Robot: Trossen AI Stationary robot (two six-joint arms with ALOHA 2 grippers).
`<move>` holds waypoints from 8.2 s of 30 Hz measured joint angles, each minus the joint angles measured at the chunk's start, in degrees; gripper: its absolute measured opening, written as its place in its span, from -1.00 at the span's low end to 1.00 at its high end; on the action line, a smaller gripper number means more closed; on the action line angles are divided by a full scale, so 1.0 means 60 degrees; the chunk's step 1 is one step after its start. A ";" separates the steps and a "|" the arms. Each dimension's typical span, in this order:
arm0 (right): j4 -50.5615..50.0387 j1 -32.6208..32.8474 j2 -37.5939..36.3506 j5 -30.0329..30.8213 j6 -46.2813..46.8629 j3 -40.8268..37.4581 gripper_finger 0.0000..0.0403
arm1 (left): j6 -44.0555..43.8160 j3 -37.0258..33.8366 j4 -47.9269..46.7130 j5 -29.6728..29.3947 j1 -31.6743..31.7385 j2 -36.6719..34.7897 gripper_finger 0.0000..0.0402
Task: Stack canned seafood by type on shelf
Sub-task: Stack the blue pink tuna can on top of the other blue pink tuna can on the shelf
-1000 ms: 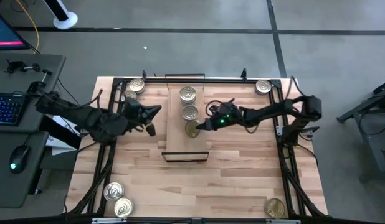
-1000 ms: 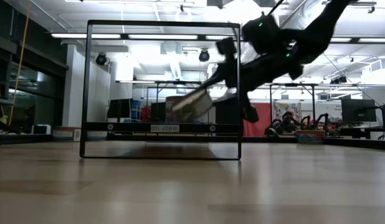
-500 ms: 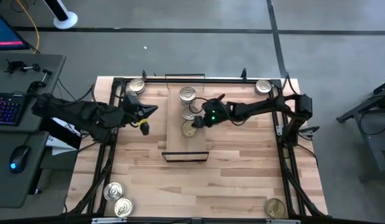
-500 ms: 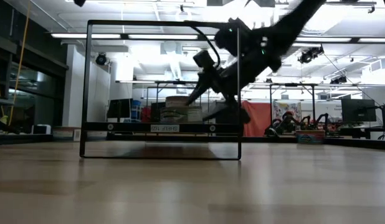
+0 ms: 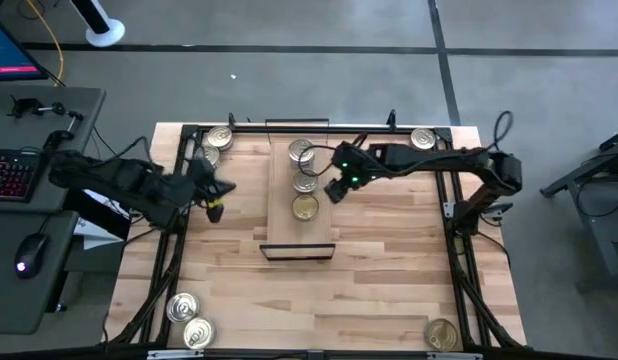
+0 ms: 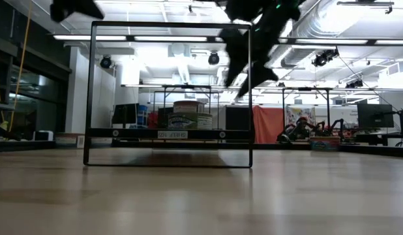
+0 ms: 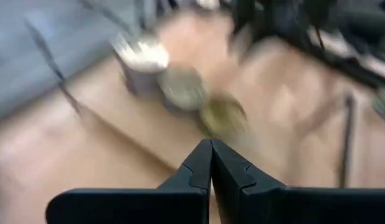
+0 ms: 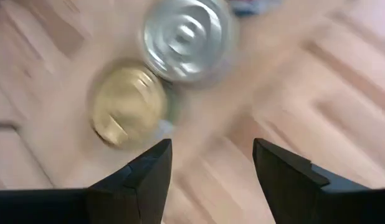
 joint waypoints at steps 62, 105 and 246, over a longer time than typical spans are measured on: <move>0.5898 0.7110 -0.1082 -0.0022 0.3900 -0.4117 -1.00 | 0.3687 -0.0494 0.8572 0.5050 -0.3040 0.9111 -1.00; 0.4066 0.6203 0.5899 0.1062 -0.0024 0.3351 -1.00 | 0.1135 -0.0815 0.7107 0.0605 -0.5903 0.8742 -1.00; -0.6918 0.3907 0.4584 0.4709 -0.4918 0.8873 -0.10 | -0.0650 -0.0557 0.3238 -0.4077 -0.6347 0.1567 -1.00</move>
